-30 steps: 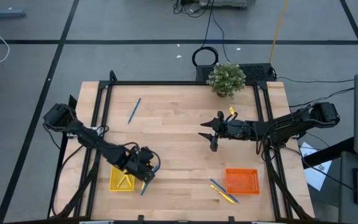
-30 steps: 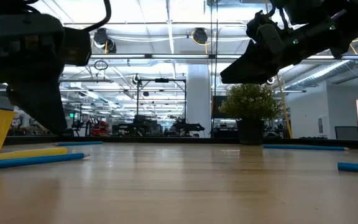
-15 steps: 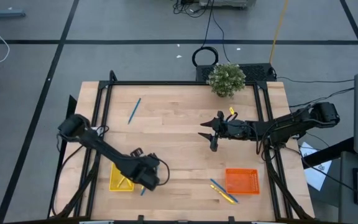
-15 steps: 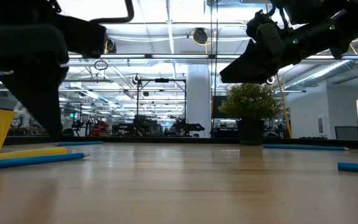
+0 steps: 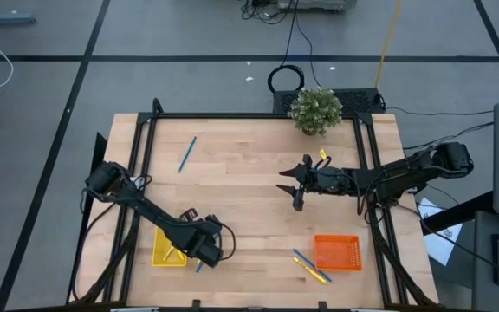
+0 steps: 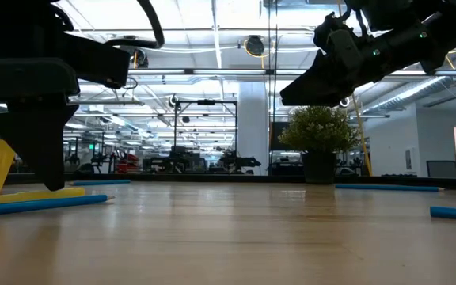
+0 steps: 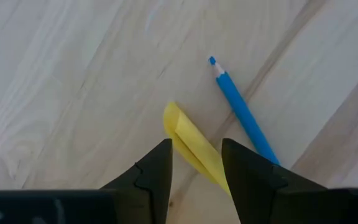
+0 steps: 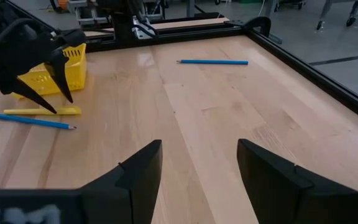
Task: Sort pens & pencils
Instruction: Put the left yellow pen into the yellow basket
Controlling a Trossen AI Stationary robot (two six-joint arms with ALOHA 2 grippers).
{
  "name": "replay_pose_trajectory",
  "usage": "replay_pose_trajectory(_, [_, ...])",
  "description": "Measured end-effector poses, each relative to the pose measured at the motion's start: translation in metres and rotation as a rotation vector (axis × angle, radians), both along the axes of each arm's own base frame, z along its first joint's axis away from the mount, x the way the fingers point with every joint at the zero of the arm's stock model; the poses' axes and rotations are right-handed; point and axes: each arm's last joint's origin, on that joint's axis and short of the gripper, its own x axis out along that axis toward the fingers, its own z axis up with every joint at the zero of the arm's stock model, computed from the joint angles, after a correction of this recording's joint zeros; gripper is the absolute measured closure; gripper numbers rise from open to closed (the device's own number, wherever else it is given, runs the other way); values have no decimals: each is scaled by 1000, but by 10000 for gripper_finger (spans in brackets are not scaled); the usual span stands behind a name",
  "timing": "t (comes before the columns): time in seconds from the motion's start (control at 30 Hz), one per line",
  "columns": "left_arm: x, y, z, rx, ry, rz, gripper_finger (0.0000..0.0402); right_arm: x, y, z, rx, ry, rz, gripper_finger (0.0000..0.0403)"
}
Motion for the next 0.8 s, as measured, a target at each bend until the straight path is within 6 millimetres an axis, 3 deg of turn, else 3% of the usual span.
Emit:
replay_pose_trajectory(0.37, [-4,13,-15,-24,20,33,257,0,0,0,0,0,0,204])
replay_pose_trajectory(0.8, [-2,15,-16,-20,24,-15,270,0,0,0,0,0,-1,204])
